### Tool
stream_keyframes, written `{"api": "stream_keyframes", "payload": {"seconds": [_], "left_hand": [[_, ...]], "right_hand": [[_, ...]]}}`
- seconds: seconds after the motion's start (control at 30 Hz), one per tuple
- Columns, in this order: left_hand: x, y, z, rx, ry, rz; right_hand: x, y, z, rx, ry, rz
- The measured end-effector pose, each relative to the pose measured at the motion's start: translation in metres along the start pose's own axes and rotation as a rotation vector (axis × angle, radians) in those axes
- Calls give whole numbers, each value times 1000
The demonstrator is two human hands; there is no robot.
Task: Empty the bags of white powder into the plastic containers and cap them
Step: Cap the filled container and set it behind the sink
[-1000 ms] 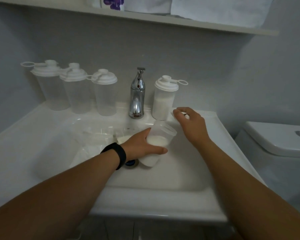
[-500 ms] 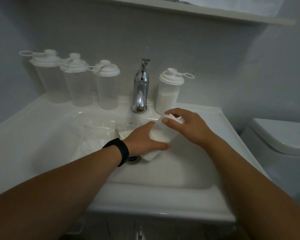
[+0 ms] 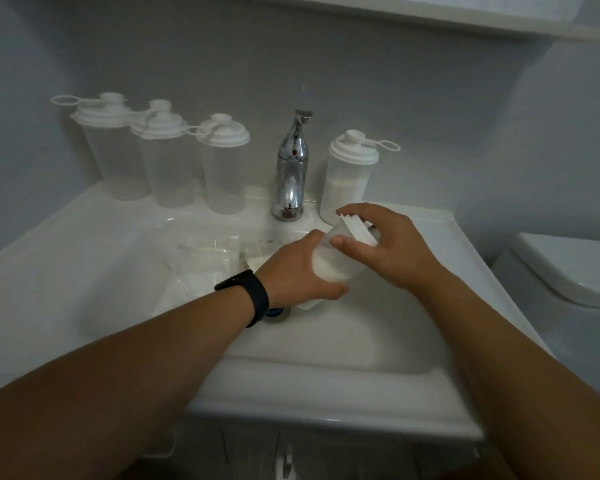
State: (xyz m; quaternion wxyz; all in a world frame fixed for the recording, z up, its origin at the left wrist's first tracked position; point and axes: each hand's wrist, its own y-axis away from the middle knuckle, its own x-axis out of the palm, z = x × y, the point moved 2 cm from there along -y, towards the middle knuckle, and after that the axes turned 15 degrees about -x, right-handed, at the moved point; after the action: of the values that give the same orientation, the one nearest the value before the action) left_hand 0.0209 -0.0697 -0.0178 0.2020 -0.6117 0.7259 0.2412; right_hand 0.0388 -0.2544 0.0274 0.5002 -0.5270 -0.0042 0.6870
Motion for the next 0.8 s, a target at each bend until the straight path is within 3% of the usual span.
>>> {"api": "stream_keyframes", "payload": {"seconds": [0.13,0.23,0.37,0.53,0.63,0.8], "left_hand": [[-4,2,-3,29,-41,-7],[-6,2,-6,38,-103,-28],[-4,2,-2,11,-103,-9],[-9,2,0,-2,69,-81],[-7,4,-4,-8,243,-80],[0,6,-9,-291,662,40]], "right_hand": [[-2,0,2,-32,32,5],[-1,1,-3,29,-58,-54],[2,1,-7,93,-138,-8],[1,0,-8,157,-164,-4],[-3,-1,-9,165,-153,-109],[-12,-1,-6,137,-116,-195]]}}
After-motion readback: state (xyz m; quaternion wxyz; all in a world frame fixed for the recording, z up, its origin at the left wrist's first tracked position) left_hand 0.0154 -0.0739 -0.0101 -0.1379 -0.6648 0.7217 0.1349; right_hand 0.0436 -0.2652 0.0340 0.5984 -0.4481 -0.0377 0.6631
